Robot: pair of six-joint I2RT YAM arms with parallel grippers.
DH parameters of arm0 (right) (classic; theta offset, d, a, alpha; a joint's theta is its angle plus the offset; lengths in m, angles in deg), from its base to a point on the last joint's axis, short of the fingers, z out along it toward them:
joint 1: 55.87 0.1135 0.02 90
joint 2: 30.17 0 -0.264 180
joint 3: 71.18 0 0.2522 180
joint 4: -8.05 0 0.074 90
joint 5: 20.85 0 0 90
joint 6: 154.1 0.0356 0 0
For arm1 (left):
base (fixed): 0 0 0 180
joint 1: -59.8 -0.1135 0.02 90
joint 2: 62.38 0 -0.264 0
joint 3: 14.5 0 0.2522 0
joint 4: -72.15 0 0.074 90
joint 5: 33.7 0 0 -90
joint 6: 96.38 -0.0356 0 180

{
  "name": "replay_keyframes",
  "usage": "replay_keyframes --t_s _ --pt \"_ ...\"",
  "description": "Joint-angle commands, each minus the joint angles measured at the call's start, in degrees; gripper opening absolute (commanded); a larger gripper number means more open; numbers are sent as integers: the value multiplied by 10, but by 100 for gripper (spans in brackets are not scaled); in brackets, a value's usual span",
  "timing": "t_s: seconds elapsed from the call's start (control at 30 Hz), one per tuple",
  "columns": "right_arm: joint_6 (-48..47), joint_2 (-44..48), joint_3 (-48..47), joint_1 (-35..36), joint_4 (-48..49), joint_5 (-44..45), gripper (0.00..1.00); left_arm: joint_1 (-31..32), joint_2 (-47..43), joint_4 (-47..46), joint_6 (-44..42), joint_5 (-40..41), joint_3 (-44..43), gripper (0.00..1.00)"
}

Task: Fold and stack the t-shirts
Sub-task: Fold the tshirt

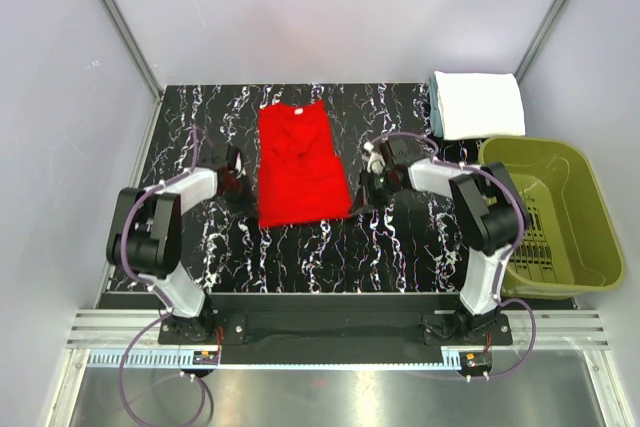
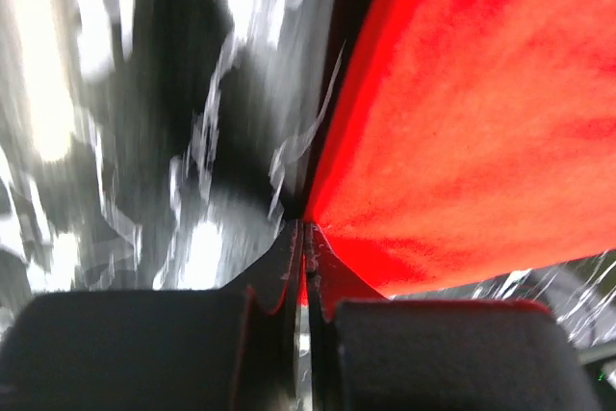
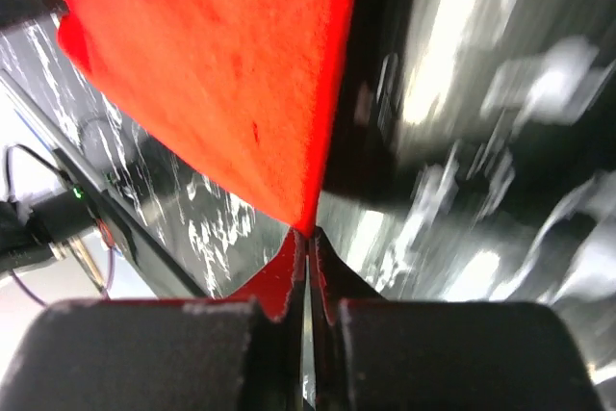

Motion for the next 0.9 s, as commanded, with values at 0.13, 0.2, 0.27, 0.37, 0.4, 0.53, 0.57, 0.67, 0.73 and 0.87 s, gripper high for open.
replay_keyframes --t_s 0.13,0.2,0.27,0.37,0.4,0.53,0.57,0.67,0.73,0.87 --pt "71 131 157 38 58 39 23 -4 -95 -7 -1 -58 100 42" --pt "66 156 162 38 45 46 32 -4 -96 0 -31 -96 85 51" --pt "53 174 150 38 8 68 42 -7 -97 7 -56 -83 58 58" --pt "16 156 83 33 -51 105 52 -19 -87 -1 -65 -67 25 62" --pt "-7 146 42 26 -60 111 54 -22 -71 -9 -71 -67 12 62" --pt "-50 65 -48 -2 -71 61 57 -28 -13 -4 -123 -62 -73 62" --pt "-57 52 -81 -7 -72 57 57 -28 0 0 -132 -60 -103 62" --pt "-87 3 -133 -13 -96 55 57 -36 44 -1 -155 -102 -136 62" --pt "-111 -25 -173 -14 -109 54 57 -37 74 5 -181 -142 -150 62" --pt "-154 -63 -223 -15 -122 66 57 -37 113 34 -209 -139 -186 62"
